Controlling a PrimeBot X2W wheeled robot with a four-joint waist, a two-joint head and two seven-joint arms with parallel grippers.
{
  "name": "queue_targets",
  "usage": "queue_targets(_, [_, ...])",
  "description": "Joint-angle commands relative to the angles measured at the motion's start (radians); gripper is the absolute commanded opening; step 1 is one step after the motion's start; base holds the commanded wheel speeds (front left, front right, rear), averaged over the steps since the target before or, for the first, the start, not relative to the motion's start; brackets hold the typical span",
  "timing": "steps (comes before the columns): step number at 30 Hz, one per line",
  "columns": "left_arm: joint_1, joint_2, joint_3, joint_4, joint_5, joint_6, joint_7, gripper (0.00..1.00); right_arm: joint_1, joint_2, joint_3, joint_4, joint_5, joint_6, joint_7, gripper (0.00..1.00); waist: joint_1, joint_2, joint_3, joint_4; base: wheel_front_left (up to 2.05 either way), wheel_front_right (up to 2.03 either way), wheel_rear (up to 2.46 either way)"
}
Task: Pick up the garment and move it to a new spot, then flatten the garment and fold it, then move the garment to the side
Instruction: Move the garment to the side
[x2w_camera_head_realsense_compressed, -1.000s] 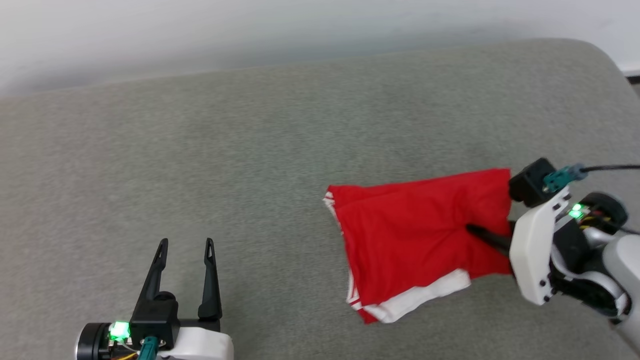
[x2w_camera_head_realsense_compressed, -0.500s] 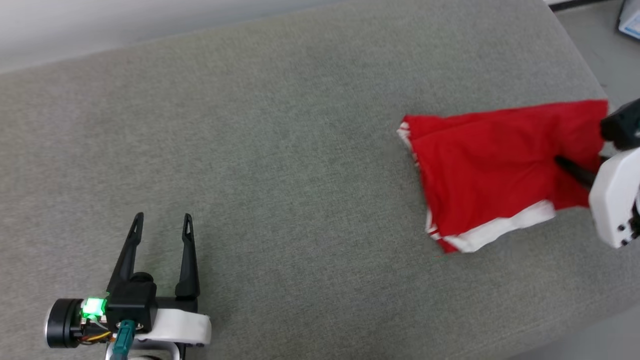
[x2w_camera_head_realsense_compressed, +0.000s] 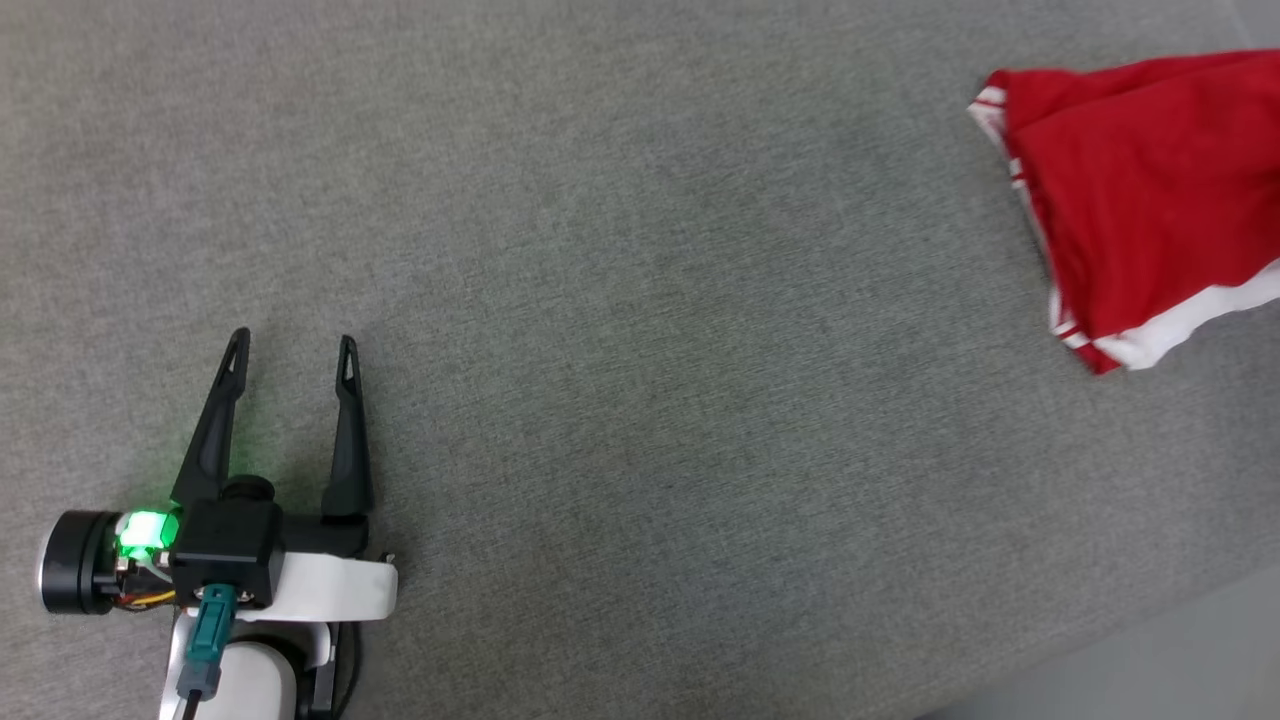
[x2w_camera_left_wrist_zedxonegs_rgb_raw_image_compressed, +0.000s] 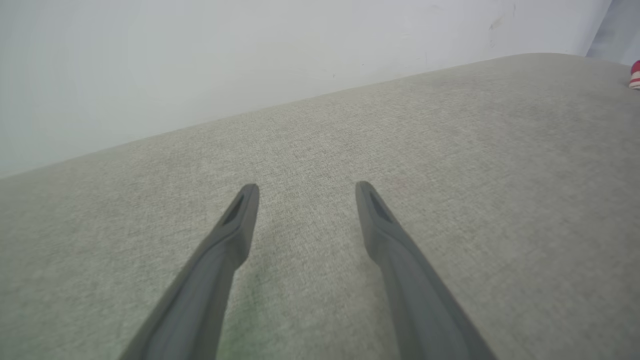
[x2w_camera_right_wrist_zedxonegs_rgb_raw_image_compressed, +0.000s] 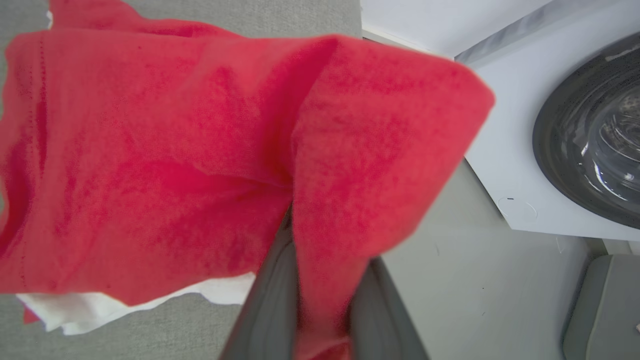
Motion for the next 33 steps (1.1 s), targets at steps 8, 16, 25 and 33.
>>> queue_targets(8, [-0.034, 0.015, -0.011, -0.033, 0.005, 0.014, -0.002, 1.0, -0.117, 0.011, -0.03, 0.228, -0.062, -0.001, -0.074, 0.0, -0.0002, 0.0, 0.071, 0.031, 0.0, 0.0, 0.0])
queue_targets(16, [-0.019, 0.01, -0.029, -0.044, 0.006, 0.035, -0.001, 1.0, -0.163, 0.084, -0.054, 0.386, -0.11, -0.001, -0.181, 1.0, -0.0002, 0.0, 0.065, 0.038, 0.0, 0.0, 0.0])
queue_targets(25, [0.024, -0.023, -0.04, -0.031, -0.014, 0.064, -0.002, 1.0, -0.208, 0.117, -0.135, 0.51, -0.291, -0.001, -0.418, 1.0, -0.0002, 0.0, -0.079, 0.064, 0.0, 0.0, 0.0])
queue_targets(33, [0.1, -0.066, -0.046, -0.022, -0.03, 0.086, -0.002, 1.0, -0.13, 0.21, -0.275, 0.421, -0.391, -0.001, -0.576, 1.0, -0.0002, 0.0, -0.209, 0.111, 0.0, 0.0, 0.0])
